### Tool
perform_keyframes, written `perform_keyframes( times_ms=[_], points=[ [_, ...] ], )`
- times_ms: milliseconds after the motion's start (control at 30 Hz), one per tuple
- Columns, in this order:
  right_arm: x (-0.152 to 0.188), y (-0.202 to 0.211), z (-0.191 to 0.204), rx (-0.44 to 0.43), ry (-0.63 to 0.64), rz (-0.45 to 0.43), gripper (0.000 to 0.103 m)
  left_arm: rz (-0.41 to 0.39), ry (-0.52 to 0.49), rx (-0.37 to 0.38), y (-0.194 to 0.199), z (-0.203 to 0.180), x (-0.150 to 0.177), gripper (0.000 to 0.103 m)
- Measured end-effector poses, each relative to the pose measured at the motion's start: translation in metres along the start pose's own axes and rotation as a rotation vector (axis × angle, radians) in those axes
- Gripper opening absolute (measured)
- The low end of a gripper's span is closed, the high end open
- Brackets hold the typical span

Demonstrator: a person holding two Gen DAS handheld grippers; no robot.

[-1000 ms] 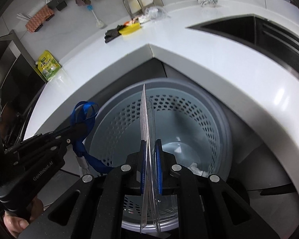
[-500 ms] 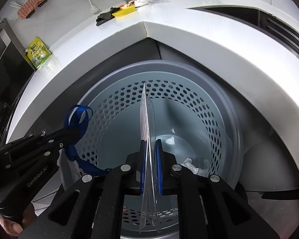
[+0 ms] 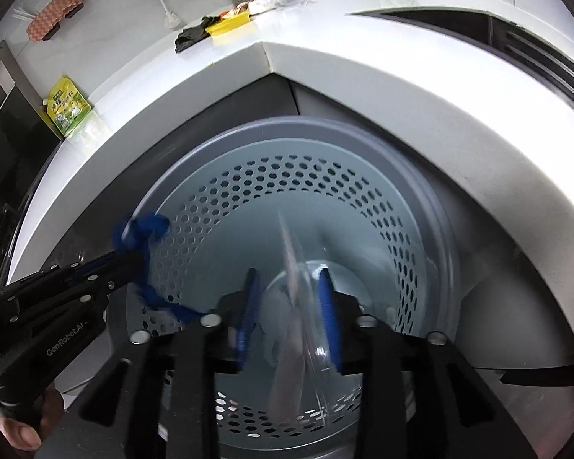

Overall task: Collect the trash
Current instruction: 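Open both tools to drop lanyard and receipt into the bin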

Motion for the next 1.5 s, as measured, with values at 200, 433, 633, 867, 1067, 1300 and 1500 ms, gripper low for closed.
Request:
perform_keyframes(
  times_ms=[200, 433, 633, 867, 1067, 1300, 1500],
  points=[
    [0.0, 0.002, -0.002, 0.003, -0.005, -0.008, 0.033, -0.033, -0.007, -0.008, 0.006, 0.0, -0.006, 0.059],
    [-0.001, 0.004, -0.001, 0.003, -0.005, -0.017, 0.033, -0.035, -0.005, -0.007, 0.009, 0.001, -0.007, 0.059],
    [0.0, 0.006, -0.003, 0.004, -0.008, -0.021, 0.033, -0.042, -0.006, -0.008, 0.01, 0.002, -0.008, 0.059],
    [-0.002, 0.011, -0.004, -0.003, -0.01, -0.031, 0.033, -0.065, 0.003, -0.015, 0.017, 0.006, -0.012, 0.062],
    [-0.007, 0.019, -0.004, -0.002, -0.01, -0.053, 0.039, -0.091, 0.017, -0.022, 0.024, 0.011, -0.019, 0.067],
    [-0.019, 0.029, 0.0, -0.005, 0.005, -0.104, 0.046, -0.147, 0.032, -0.044, 0.037, 0.019, -0.032, 0.081],
    [-0.035, 0.04, 0.009, -0.004, 0.057, -0.162, 0.055, -0.226, 0.039, -0.072, 0.053, 0.026, -0.049, 0.091]
  ],
)
Point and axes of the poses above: each gripper's, at about its wrist camera, not at the fingertips, and y roughly against the way its jaws point, z to its left, x to its underside, the point moved 6 cm from there along -y, roughly the way its jaws point, and after that the axes turned 11 degrees about -z, right-handed, at the moved point
